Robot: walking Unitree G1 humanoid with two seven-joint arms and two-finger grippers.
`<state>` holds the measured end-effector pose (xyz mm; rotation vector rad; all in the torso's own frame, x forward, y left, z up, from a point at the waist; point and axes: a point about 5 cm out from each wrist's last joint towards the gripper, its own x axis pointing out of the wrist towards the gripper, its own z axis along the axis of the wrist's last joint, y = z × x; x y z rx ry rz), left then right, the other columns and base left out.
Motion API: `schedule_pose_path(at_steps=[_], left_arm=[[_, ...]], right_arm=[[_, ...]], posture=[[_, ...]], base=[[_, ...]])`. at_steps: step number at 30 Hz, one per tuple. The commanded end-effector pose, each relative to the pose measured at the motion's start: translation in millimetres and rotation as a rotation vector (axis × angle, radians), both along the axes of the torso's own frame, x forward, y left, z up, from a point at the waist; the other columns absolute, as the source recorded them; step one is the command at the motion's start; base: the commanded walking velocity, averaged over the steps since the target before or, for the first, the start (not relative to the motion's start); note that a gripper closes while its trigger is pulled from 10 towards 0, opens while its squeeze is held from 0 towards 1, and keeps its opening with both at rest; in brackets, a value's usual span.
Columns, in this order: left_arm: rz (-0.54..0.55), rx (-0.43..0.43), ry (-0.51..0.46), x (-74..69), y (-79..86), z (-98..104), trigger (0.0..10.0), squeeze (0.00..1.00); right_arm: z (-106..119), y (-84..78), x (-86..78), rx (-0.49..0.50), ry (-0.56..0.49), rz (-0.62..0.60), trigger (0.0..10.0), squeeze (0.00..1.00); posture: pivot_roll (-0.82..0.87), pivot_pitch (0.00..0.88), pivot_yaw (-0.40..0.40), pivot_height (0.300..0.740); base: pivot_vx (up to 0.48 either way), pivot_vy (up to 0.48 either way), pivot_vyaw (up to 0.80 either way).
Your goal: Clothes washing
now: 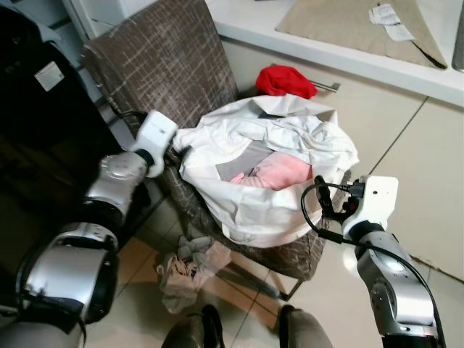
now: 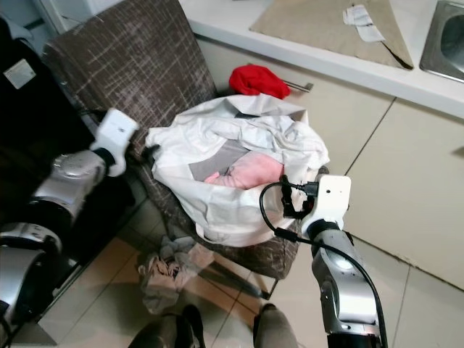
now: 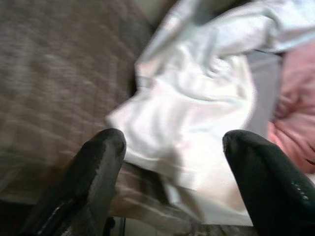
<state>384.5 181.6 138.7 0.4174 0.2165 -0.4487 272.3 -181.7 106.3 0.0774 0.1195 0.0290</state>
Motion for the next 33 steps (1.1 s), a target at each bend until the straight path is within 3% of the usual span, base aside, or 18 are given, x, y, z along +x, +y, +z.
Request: schedule_pose_path(at_steps=[1, 3, 6, 13, 18, 22, 24, 25, 26, 30, 33], left_arm=[[-0.008, 0.041, 0.009, -2.4, -2.6, -7.6, 10.0, 1.0], [-0.003, 0.074, 0.013, -1.2, -8.7, -10.4, 10.0, 1.0], [0.005, 0.085, 0.015, -0.4, -10.2, -11.0, 10.0, 1.0], [0.029, 0.108, -0.024, 9.4, -19.8, 4.1, 10.0, 1.0], [0.036, 0.139, -0.001, 9.1, -22.3, -0.1, 10.0, 1.0], [0.059, 0.133, 0.017, 8.9, -22.8, -2.7, 10.0, 1.0], [0.066, 0.141, 0.016, 9.5, -27.4, -3.3, 10.0, 1.0], [0.068, 0.145, 0.016, 9.9, -31.5, -3.6, 10.0, 0.75], [0.069, 0.161, 0.012, 10.0, -33.6, -4.2, 10.0, 0.0], [0.085, 0.242, 0.004, 9.0, -35.6, -8.9, 10.0, 0.0], [0.128, 0.23, 0.011, 8.9, -32.4, -10.4, 10.0, 0.0]], right_arm=[[1.3, 7.2, 0.4, 0.023, -0.01, 0.043, 10.0, 0.0], [6.0, 15.3, -2.6, 0.046, -0.015, 0.112, 10.0, 0.0], [5.2, 17.0, -5.4, 0.046, -0.008, 0.147, 10.0, 0.0], [1.2, 12.0, -29.3, 0.053, 0.038, 0.3, 10.0, 0.0], [7.8, 18.1, -38.0, 0.067, 0.031, 0.372, 10.0, 0.0], [12.8, 20.5, -47.6, 0.063, 0.027, 0.387, 10.0, 0.0], [20.2, 21.6, -57.7, 0.055, 0.019, 0.396, 10.0, 0.0], [26.7, 22.3, -66.6, 0.042, 0.015, 0.401, 10.0, 0.0], [28.9, 21.6, -69.2, 0.033, 0.013, 0.401, 10.0, 0.0], [36.6, 19.6, -85.7, 0.002, 0.016, 0.388, 10.0, 0.0], [38.1, 20.1, -103.6, 0.003, 0.043, 0.37, 10.0, 0.0]], posture=[[-0.33, 0.098, 0.103, 0.74], [-0.33, 0.096, 0.106, 0.74], [-0.35, 0.095, 0.116, 0.74], [-0.4, 0.105, 0.134, 0.74], [-0.43, 0.116, 0.149, 0.74], [-0.46, 0.141, 0.161, 0.74], [-0.51, 0.204, 0.168, 0.74], [-0.53, 0.233, 0.166, 0.74], [-0.53, 0.233, 0.166, 0.74], [-0.58, 0.299, 0.162, 0.74], [-0.61, 0.341, 0.161, 0.74]], base=[[0.0, 0.0, 0.0], [0.0, 0.0, 0.0], [0.0, 0.0, 0.0], [0.0, 0.0, 0.0], [0.0, 0.0, 0.0], [0.0, 0.0, 0.0], [0.0, 0.0, 0.0], [0.0, 0.0, 0.0], [0.0, 0.0, 0.0], [0.0, 0.0, 0.0], [0.0, 0.0, 0.0]])
